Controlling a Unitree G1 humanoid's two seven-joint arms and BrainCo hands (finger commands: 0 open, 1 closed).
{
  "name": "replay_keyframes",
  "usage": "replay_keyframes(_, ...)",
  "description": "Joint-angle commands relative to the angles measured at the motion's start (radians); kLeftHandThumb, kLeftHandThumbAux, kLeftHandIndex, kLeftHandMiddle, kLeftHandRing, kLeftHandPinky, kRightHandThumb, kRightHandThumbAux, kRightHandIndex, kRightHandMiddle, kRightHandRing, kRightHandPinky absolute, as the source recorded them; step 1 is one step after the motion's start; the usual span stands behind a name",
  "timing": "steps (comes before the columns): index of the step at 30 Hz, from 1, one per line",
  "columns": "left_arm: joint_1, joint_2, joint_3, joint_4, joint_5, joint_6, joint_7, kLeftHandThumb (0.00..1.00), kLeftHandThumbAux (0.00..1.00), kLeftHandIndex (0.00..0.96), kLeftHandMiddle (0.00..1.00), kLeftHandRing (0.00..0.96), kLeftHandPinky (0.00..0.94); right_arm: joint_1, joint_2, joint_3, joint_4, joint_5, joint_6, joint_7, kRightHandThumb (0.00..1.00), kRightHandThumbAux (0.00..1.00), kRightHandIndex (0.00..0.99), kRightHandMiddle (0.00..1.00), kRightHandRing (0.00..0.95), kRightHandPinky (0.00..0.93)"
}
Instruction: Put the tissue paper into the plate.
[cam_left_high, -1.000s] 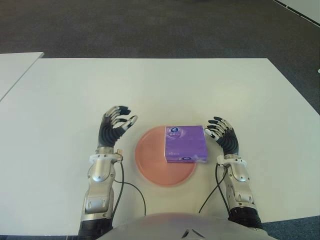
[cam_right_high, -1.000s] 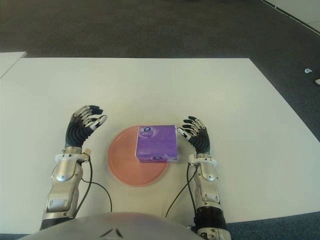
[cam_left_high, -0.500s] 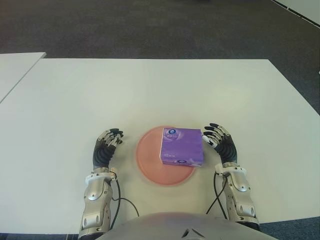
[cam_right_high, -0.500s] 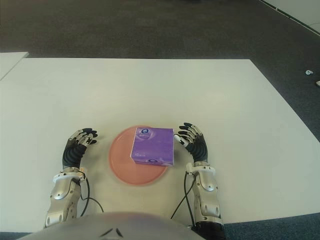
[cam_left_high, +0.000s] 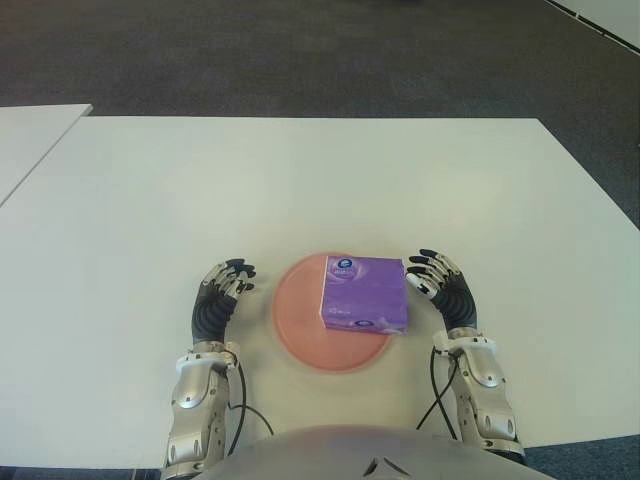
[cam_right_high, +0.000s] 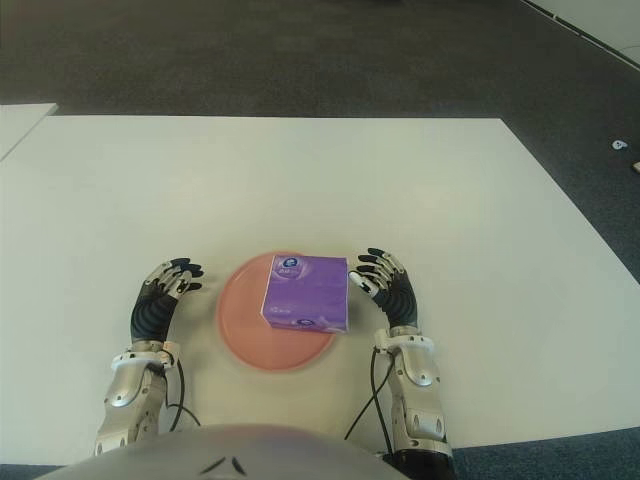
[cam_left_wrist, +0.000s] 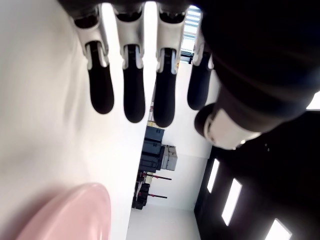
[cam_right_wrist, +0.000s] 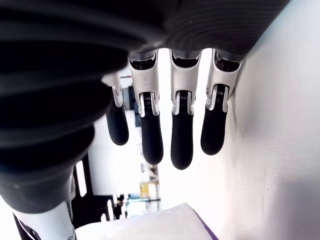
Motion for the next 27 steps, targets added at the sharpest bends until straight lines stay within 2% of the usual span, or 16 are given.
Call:
replay_keyframes(1, 0.007, -0.015, 0.000, 0.081, -0.014, 0.000, -0.015, 0.376, 0.701, 0.362, 0.418, 0.416, 0.425, 0.056, -0.004, -0.004, 0.040, 0.000, 0.070, 0.000, 0.242, 0.760, 0.265, 0.368, 0.388, 0.391)
replay_keyframes(7, 0.012, -0.007, -0.007, 0.092, -0.003, 0.019, -0.005, 0.371, 0.697, 0.352, 0.415, 0.409, 0.420, 0.065, -0.013, -0.005, 0.035, -0.003, 0.069, 0.004, 0.237, 0.754, 0.251, 0.367, 0.384, 0.379)
replay_keyframes(14, 0.052, -0.002, -0.024, 0.047, 0.010, 0.044, -0.006, 0.348, 0.699, 0.315, 0.393, 0.394, 0.402, 0.071, -0.015, -0.009, 0.030, 0.014, 0.073, 0.019, 0.270, 0.742, 0.243, 0.369, 0.386, 0.386)
replay_keyframes(27, 0.059, 0.007, -0.034, 0.025, 0.006, 0.059, -0.015, 0.322, 0.690, 0.299, 0.389, 0.393, 0.409, 0.083, -0.013, 0.001, 0.026, -0.011, 0.080, 0.006, 0.257, 0.748, 0.261, 0.366, 0.381, 0.380)
